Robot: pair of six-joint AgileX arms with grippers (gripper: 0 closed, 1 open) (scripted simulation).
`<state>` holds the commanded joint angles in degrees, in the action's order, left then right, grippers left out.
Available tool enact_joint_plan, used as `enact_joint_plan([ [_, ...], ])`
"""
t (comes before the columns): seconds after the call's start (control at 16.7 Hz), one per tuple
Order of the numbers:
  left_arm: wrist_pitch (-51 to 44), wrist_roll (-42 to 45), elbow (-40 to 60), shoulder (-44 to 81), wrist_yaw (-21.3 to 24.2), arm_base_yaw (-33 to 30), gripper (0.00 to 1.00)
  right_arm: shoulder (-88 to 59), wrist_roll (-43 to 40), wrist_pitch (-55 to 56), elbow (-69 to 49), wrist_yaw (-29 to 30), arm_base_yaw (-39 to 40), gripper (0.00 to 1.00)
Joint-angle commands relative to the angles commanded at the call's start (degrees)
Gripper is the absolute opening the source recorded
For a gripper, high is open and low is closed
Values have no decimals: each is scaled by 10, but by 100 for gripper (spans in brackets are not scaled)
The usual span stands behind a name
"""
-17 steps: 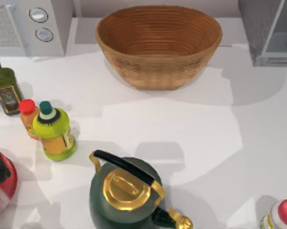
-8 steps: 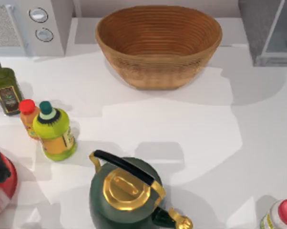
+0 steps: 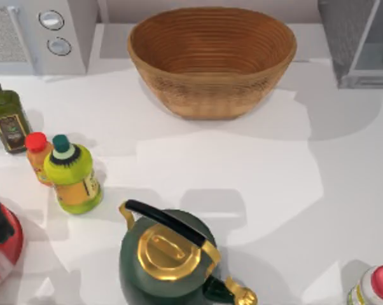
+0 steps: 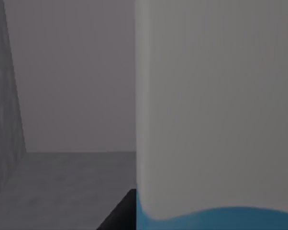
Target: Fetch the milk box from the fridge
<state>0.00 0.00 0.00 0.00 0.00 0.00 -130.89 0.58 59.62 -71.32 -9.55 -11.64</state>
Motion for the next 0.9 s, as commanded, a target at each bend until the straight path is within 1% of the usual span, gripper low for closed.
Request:
enact_joint_plan([
  [0.18, 0, 0, 0, 0, 0, 0, 100, 9, 1, -10, -2, 0, -2, 0],
  [0.54, 0, 0, 0, 0, 0, 0, 100, 70, 1, -87, -17, -1, -2, 0],
  [0.9, 0, 0, 0, 0, 0, 0, 100, 80, 2, -83, -7, -3, -4, 0],
])
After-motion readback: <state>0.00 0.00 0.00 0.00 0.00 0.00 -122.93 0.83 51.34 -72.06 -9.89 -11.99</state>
